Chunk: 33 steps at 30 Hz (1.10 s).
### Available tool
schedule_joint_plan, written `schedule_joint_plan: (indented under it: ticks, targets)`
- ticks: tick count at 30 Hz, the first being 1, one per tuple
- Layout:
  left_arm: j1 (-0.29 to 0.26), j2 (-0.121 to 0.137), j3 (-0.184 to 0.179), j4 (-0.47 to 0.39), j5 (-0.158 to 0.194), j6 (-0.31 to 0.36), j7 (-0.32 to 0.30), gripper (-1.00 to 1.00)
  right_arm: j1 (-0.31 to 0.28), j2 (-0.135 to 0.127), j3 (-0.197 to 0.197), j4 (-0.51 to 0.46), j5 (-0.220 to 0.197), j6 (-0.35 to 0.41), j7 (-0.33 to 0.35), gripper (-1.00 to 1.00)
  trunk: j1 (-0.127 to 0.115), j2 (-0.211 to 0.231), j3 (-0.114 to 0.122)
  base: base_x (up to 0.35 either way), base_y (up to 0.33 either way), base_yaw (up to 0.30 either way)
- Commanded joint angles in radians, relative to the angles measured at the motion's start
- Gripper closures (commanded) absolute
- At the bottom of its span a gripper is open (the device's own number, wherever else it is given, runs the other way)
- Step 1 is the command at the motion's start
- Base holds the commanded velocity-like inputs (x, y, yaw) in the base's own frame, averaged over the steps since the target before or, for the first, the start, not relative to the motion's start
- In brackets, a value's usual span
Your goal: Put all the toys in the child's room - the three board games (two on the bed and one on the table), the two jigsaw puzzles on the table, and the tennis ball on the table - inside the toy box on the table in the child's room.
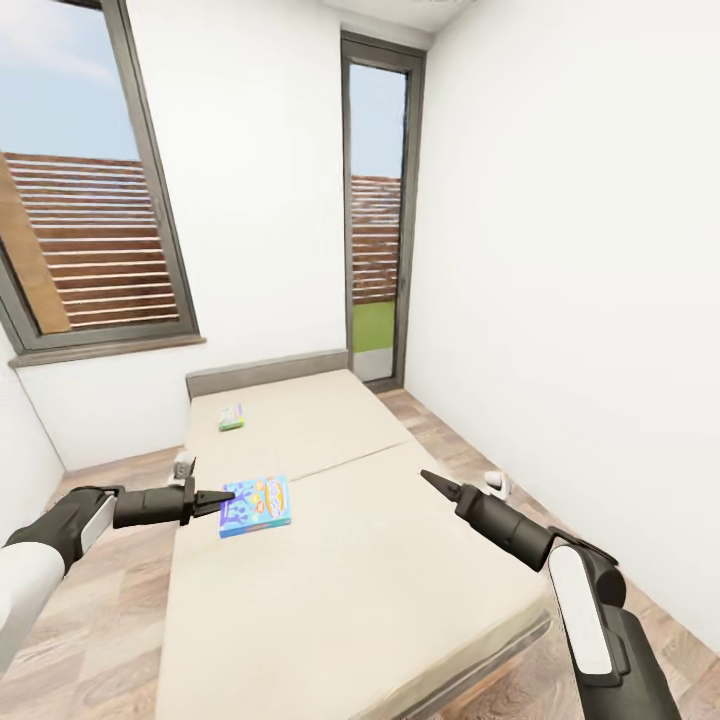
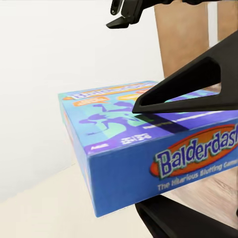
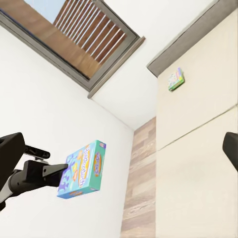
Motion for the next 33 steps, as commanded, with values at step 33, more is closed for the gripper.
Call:
schedule_joint_plan:
  ticks: [33]
  targets:
    - [-0.001, 0.001, -0.003, -0.001, 0.006, 0.021, -0.003, 1.0, -0.001, 0.002, -0.002, -0.001, 0.001, 0.006, -0.004, -1.0, -0.026, 0.047, 0.02, -0.039, 0.0, -0.05]
